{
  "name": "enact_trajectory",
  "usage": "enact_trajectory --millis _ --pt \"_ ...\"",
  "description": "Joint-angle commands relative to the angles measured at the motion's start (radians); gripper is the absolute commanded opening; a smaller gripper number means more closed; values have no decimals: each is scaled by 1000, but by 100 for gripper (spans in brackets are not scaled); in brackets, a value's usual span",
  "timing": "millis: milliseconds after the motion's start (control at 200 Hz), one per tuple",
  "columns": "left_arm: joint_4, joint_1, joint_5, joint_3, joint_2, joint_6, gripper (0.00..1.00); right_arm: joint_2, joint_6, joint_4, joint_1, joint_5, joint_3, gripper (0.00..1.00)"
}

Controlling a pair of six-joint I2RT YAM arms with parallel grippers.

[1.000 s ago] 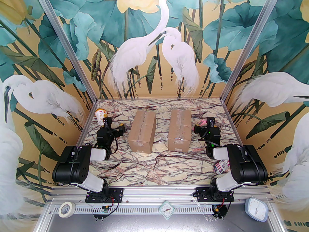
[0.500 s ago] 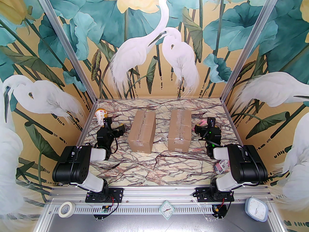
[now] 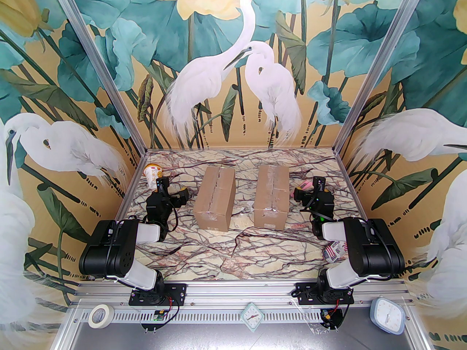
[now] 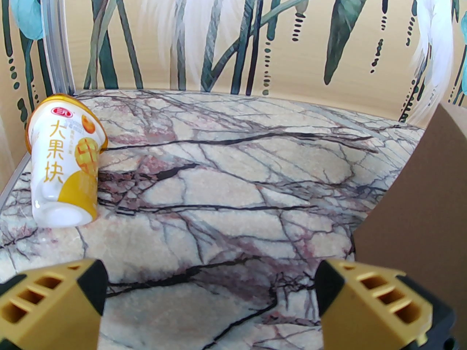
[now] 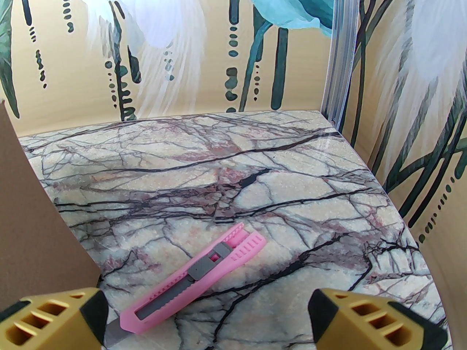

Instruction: Unpack the express box

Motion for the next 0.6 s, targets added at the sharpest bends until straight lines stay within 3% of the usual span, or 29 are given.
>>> enact_trajectory --millis 0,220,440,530,590 --pt "-15 6 -7 15 -3 -5 100 -6 2 -2 -5 -17 16 99" --pt "-54 9 30 21 -41 5 100 -60 21 4 -5 29 -4 99" --pt "-311 10 23 62 -303 -27 99 -318 41 -255 -4 20 29 99" --pt "-503 10 3 129 -420 -121 99 -428 120 -430 -3 0 69 99" --pt "-687 10 87 206 -480 -160 99 -498 210 -609 -4 -5 124 99"
